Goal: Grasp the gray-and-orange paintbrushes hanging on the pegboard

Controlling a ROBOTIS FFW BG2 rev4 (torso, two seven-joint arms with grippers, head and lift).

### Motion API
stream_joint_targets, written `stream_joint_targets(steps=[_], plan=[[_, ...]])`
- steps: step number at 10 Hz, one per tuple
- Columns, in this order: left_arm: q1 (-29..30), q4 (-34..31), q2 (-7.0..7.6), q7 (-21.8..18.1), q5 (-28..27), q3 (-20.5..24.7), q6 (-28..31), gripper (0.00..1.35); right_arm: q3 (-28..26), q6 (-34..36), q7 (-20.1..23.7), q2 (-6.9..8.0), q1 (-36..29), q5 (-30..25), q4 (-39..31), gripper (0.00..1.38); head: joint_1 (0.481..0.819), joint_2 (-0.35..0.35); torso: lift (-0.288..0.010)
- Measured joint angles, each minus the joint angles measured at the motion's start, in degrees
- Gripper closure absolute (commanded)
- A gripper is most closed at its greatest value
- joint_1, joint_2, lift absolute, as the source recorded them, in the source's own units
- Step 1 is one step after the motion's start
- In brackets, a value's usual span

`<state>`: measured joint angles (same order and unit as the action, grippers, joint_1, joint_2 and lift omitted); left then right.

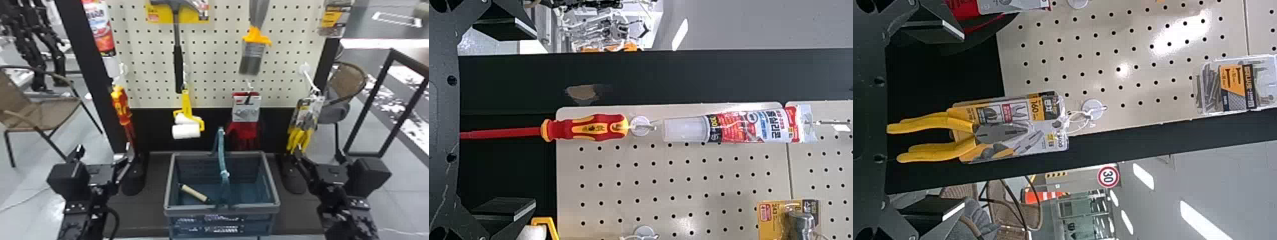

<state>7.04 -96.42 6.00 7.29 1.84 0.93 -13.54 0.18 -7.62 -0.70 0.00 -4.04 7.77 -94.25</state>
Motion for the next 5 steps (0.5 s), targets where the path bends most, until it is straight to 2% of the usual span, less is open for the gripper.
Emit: stream_joint_targets(steps=[5], plan=[[-0.06,0.00,0.15,0.00,0.08,-0.02,0.16,0.12,0.00,0.19,0.00,0.00,0.00,0.30,-0.07,0.13,0.549,0.000,-0.100]])
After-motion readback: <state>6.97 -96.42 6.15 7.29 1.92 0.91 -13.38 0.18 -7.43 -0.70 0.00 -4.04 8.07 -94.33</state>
